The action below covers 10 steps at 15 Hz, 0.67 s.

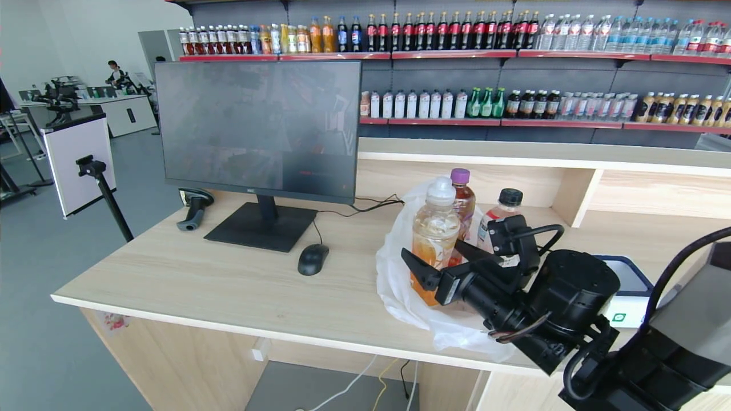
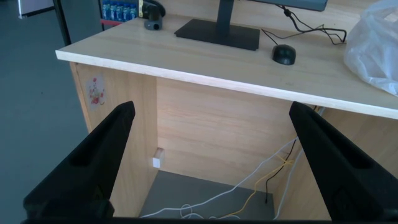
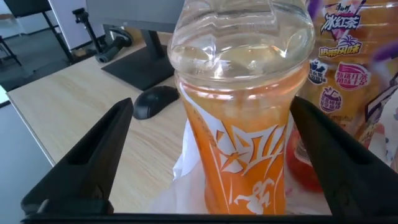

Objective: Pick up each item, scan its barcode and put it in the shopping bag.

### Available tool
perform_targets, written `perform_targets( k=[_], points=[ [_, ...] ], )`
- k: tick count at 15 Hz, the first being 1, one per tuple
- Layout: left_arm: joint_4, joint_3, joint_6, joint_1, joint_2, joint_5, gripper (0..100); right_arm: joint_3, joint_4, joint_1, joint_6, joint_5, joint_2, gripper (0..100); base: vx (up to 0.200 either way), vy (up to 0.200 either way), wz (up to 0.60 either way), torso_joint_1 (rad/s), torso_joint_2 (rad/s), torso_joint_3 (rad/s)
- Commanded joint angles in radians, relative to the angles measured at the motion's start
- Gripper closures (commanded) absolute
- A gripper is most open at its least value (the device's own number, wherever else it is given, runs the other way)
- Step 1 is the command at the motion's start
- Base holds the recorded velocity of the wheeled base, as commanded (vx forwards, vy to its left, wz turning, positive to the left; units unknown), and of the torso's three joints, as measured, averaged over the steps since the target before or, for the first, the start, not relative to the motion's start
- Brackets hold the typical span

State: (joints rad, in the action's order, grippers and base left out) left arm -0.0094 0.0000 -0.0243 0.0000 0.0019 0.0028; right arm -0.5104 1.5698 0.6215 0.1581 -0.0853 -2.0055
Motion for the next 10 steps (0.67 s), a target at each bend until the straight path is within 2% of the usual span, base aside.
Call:
perform_targets(
  k=[1,7,10],
  points=[
    [0.0,0.0,0.0,0.0,0.0,0.0,0,0.053,0.001,-0.002,0.0,-0.001,0.079,0,0.0,0.0,0.0,0.0,0.0,0.0],
    [0.0,0.0,0.003,-0.002,0.0,0.0,0,0.222,0.001,-0.009,0.0,0.001,0.246,0,0.0,0.0,0.0,0.0,0.0,0.0],
    [0.003,0.0,0.017,-0.002,0.0,-0.003,0,0.389,0.001,-0.009,-0.003,-0.001,0.387,0,0.0,0.0,0.0,0.0,0.0,0.0]
  ],
)
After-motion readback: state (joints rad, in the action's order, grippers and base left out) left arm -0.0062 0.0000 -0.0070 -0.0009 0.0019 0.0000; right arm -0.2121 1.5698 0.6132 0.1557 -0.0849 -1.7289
